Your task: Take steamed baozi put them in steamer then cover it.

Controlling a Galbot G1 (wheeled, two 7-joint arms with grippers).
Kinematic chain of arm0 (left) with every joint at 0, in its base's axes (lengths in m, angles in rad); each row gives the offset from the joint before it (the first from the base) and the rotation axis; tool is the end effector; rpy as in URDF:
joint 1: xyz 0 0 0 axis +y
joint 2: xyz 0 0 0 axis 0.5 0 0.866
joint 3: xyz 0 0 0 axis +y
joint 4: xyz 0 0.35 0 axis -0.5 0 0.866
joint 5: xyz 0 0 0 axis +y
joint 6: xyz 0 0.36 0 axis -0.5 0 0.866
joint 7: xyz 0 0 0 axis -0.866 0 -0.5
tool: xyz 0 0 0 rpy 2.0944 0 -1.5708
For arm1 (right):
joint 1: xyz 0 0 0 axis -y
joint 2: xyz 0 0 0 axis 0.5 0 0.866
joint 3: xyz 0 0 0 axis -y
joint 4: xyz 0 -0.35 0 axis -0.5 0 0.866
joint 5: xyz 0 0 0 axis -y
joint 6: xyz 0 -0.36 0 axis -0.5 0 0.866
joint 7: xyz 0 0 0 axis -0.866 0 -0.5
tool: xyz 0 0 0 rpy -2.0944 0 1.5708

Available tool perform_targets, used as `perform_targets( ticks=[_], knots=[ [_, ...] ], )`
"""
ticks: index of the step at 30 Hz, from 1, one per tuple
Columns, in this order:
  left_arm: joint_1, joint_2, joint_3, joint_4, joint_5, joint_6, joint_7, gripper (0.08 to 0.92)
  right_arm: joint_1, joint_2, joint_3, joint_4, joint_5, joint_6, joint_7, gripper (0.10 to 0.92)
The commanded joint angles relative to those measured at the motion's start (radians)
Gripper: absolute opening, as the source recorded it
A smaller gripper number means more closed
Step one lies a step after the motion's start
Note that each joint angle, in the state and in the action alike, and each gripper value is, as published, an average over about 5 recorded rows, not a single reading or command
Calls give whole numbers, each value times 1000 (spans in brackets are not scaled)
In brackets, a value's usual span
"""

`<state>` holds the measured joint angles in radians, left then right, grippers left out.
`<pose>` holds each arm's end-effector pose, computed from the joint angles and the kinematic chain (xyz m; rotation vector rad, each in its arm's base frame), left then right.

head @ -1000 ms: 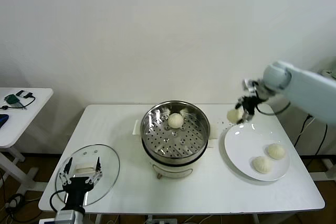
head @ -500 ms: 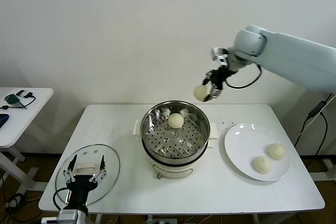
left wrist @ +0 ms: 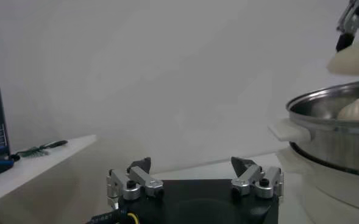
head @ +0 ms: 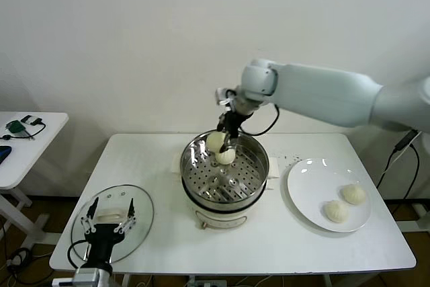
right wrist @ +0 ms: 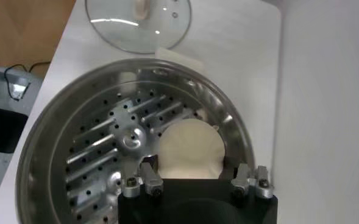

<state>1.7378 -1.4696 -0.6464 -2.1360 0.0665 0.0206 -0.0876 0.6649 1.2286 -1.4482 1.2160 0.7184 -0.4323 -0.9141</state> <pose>0.1354 0.0529 -0.3098 0.1885 -2.9856 -0.3400 0.5649 0.1334 -0.0527 1.5199 -1.4414 1.3353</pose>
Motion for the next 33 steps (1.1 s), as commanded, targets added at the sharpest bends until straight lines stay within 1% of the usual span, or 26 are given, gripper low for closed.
perform_targets(
  ticks=[1,12,14,19,21,25,33],
  knots=[
    [2,-1,-5,0,-5,1,0,823,-83,89,-21,-11,-8,-21,39,688],
    [-6,-2,-13,9,-22,-1,1,823,-132,105,-30,-33,-54,-13,33,697],
    [-8,-2,-14,10,-22,0,1,823,-135,108,-30,-41,-73,-4,25,709],
    [-9,-1,-13,7,-21,1,1,823,-132,104,-24,-45,-91,7,16,802],
    [-9,-1,-12,5,-21,1,1,823,-118,91,-23,-40,-98,14,7,816],
    [-6,0,-13,6,-21,1,0,823,-53,29,-17,-7,-105,38,-30,822],
    [0,1,-8,-1,-31,6,0,823,206,-181,-95,126,-103,124,-179,823]
  ],
)
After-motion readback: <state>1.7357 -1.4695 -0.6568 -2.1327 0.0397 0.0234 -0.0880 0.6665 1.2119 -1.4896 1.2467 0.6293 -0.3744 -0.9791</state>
